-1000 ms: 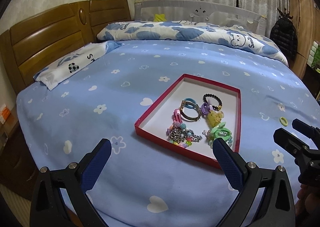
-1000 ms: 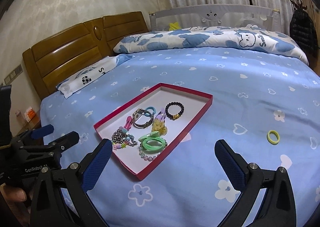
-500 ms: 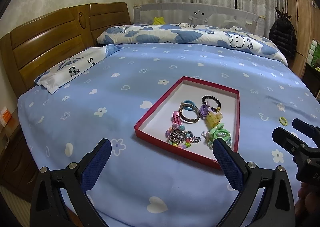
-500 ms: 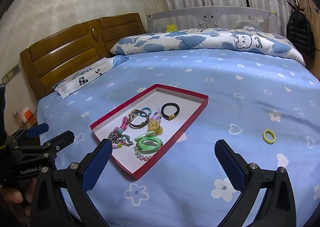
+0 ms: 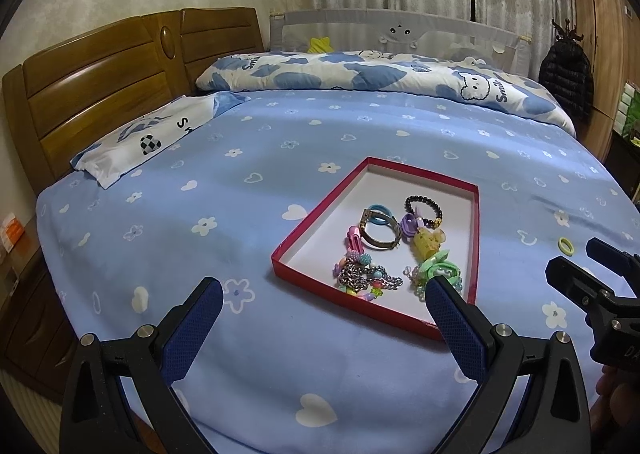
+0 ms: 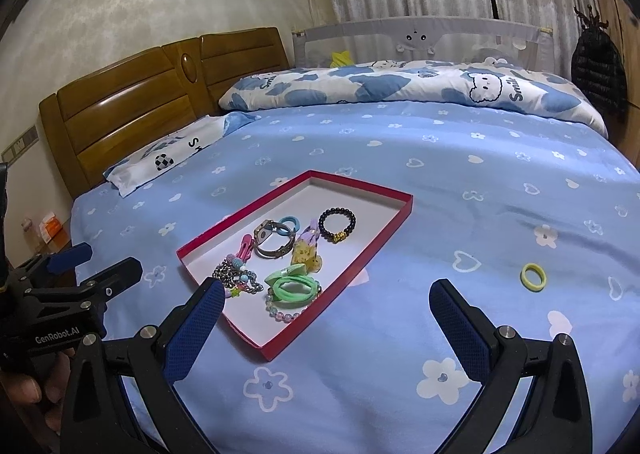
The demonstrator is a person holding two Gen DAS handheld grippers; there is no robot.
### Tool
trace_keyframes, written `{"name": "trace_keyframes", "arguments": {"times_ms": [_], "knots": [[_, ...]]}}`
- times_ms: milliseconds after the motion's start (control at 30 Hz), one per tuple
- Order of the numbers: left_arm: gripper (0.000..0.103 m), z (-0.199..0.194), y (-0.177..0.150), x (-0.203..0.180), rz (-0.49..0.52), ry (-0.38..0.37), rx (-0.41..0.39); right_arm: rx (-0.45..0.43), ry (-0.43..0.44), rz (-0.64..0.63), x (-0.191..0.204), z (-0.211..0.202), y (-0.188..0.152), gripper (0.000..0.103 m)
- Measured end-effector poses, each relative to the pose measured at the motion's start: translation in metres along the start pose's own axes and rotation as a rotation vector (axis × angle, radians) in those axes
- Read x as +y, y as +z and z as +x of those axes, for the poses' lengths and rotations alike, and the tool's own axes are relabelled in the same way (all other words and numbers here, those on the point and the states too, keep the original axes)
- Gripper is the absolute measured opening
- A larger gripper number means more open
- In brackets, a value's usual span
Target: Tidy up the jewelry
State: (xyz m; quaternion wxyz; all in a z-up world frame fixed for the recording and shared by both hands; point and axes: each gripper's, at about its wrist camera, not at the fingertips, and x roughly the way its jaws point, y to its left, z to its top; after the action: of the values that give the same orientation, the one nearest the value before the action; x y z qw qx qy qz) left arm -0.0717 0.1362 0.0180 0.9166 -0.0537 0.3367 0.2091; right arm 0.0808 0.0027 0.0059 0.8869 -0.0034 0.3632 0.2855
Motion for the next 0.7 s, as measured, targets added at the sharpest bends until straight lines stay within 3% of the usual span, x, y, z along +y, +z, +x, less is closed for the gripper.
{"name": "trace_keyframes", "arguments": {"times_ms": [700], "knots": [[0.102, -0.0043, 0.0003, 0.0005, 0.002, 0.008, -0.011, -0.007, -0.006, -0.010, 0.0008, -0.0033, 0.0024, 0.103]]}}
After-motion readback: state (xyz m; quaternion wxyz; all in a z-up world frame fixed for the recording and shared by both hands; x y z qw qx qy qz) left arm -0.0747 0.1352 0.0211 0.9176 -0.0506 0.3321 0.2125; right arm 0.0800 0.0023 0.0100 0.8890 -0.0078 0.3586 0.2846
